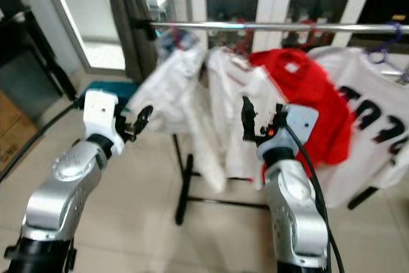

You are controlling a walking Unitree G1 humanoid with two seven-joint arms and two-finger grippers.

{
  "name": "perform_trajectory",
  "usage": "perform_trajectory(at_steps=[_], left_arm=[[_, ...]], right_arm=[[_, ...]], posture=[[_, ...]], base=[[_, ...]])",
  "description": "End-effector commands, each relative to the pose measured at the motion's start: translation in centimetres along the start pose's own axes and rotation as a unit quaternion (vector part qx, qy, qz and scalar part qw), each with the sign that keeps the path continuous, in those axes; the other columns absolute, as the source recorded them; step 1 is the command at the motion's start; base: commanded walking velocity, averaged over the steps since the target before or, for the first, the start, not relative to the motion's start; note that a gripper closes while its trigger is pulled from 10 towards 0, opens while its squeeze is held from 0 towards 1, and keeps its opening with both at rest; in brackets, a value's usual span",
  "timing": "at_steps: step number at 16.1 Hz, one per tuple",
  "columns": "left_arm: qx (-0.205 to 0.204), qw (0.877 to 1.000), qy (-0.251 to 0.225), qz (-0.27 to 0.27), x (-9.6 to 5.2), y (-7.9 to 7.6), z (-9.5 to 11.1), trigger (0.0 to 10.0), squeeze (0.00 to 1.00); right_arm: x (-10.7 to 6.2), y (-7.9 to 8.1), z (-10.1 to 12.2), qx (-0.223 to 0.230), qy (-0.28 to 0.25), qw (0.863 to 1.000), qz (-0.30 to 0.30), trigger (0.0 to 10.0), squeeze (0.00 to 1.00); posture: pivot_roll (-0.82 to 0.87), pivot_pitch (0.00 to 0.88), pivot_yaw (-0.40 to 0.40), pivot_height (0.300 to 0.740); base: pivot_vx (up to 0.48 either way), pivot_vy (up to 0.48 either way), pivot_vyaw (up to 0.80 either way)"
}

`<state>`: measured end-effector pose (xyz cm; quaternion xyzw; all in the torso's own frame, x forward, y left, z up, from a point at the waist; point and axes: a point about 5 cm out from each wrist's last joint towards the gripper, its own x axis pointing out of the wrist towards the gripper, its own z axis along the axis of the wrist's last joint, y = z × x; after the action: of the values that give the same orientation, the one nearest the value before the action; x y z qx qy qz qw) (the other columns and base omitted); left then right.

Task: Hang hanger

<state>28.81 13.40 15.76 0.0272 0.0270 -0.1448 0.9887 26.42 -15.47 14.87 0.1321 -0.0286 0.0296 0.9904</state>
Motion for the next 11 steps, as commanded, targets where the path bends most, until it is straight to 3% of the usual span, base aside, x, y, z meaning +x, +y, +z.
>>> perform_trajectory(at_steps=[1, 4, 8, 9, 11], left_arm=[[-0.007, 1.000, 0.001, 0.010, -0.3, 0.7, 0.0, 10.0, 1.00], [0.018, 1.000, 0.006, 0.019, -0.3, 0.8, 0.0, 10.0, 1.00], [0.024, 0.999, -0.001, 0.025, -0.4, 1.1, 0.2, 10.0, 1.00], [0.028, 0.999, -0.002, 0.023, -0.4, 1.2, 0.4, 10.0, 1.00], [0.036, 0.999, 0.001, 0.011, -0.4, 1.0, 0.3, 10.0, 1.00]], right_arm=[[0.0, 0.9, 0.3, -0.005, -0.003, 1.000, 0.019, 10.0, 1.00], [0.1, 1.9, 0.4, -0.009, -0.008, 0.998, 0.060, 10.0, 1.00], [0.4, 1.7, 0.4, -0.015, -0.012, 0.999, 0.049, 10.0, 1.00], [0.6, 1.0, 0.2, -0.020, 0.000, 1.000, 0.012, 10.0, 1.00], [0.5, 1.1, -0.1, 0.008, 0.022, 0.999, 0.022, 10.0, 1.00]], posture=[[-0.07, 0.000, 0.063, 0.740], [-0.07, 0.000, 0.056, 0.740], [-0.06, 0.000, 0.052, 0.740], [-0.06, 0.000, 0.051, 0.740], [-0.06, 0.000, 0.053, 0.740]], base=[[0.000, 0.000, 0.00], [0.000, 0.000, 0.80], [0.000, 0.000, 0.80], [0.240, 0.000, 0.00], [0.246, 0.000, 0.00]])
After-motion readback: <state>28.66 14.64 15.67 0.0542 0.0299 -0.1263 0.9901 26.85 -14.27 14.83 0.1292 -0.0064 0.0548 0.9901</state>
